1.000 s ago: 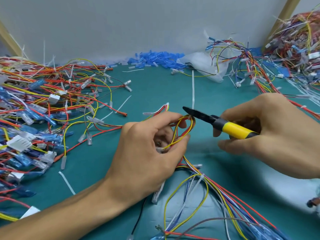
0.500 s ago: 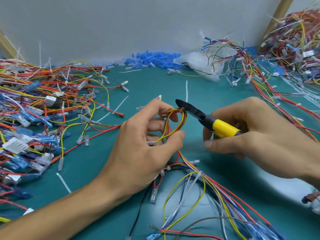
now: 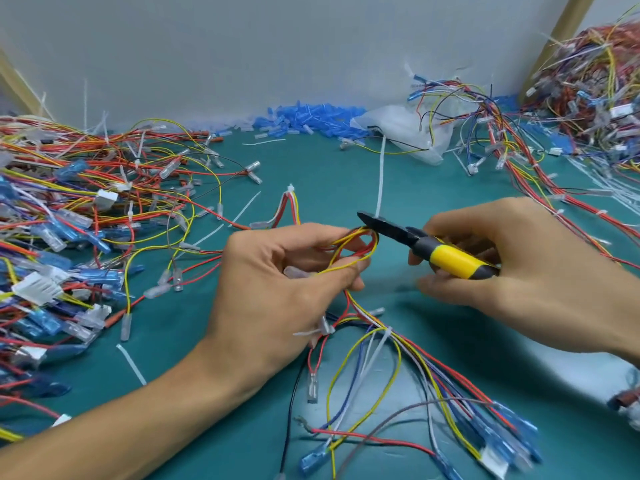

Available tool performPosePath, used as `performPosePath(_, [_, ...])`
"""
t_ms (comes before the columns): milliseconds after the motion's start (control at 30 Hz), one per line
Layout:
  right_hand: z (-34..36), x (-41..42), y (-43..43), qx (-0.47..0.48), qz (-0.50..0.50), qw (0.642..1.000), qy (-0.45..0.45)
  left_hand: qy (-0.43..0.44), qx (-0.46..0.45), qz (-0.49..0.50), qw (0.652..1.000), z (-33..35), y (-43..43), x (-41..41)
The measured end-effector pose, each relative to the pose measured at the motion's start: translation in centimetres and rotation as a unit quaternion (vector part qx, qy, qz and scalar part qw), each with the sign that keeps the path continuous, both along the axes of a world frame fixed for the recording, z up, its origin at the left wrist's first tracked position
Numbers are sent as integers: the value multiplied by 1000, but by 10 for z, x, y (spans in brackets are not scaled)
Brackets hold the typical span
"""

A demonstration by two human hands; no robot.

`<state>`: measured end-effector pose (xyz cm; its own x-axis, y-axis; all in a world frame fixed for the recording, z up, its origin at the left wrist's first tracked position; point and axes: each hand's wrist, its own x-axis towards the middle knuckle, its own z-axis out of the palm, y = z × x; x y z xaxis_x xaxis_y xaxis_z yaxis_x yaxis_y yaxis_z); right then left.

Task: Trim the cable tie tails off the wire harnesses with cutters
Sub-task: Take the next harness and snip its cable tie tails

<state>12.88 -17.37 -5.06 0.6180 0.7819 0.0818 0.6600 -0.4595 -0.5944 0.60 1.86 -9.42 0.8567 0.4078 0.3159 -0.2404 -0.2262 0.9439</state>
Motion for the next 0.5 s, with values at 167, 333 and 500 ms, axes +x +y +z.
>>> performPosePath(167, [-1, 1, -1, -2, 10, 998, -55, 6, -9, 14, 1000, 1, -1, -1])
performPosePath(333, [0, 5, -4, 19, 16, 1000, -9, -10, -11, 8, 1000, 3, -3, -3])
performPosePath(500, [-3, 2, -2, 31, 18, 995, -98, -17, -19, 6, 1000, 2, -3, -3])
